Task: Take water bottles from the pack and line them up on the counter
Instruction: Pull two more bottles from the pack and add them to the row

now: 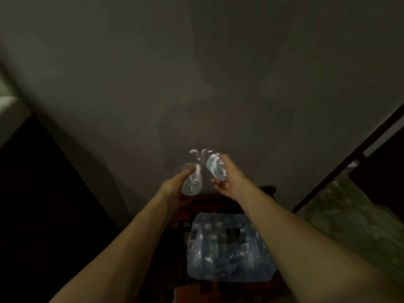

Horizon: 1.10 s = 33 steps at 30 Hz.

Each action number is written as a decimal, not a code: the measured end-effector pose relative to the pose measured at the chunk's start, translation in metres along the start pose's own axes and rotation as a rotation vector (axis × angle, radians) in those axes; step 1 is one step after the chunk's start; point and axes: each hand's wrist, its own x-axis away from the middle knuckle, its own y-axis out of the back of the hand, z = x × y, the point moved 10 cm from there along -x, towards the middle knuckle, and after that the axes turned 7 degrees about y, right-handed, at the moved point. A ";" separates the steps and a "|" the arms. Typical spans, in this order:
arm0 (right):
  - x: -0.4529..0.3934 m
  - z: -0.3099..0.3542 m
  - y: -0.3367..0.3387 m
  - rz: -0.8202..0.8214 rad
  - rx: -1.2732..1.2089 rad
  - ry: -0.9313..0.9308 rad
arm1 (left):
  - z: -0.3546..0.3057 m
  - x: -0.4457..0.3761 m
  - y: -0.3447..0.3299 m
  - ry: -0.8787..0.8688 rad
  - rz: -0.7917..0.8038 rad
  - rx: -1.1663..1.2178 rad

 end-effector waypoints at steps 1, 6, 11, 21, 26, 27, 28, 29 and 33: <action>0.006 0.005 -0.008 0.032 -0.046 0.026 | -0.005 0.007 -0.003 -0.024 0.003 -0.009; 0.036 0.034 -0.048 0.135 -0.227 0.100 | -0.035 0.047 -0.002 -0.137 0.041 0.087; 0.065 0.070 -0.087 0.343 -0.330 0.262 | -0.081 0.088 0.015 -0.295 0.059 0.107; 0.136 0.122 -0.186 0.638 -0.278 0.456 | -0.183 0.159 0.082 -0.610 0.057 0.015; 0.159 0.138 -0.255 0.647 -0.104 0.597 | -0.234 0.183 0.139 -0.705 0.009 -0.117; 0.163 0.139 -0.269 0.638 -0.085 0.624 | -0.243 0.188 0.150 -0.725 0.008 -0.157; 0.166 0.139 -0.284 0.626 -0.065 0.653 | -0.252 0.193 0.161 -0.751 0.011 -0.195; 0.170 0.139 -0.299 0.614 -0.048 0.683 | -0.261 0.198 0.172 -0.779 0.018 -0.219; 0.180 0.135 -0.347 0.542 -0.037 0.772 | -0.285 0.216 0.215 -0.853 0.014 -0.318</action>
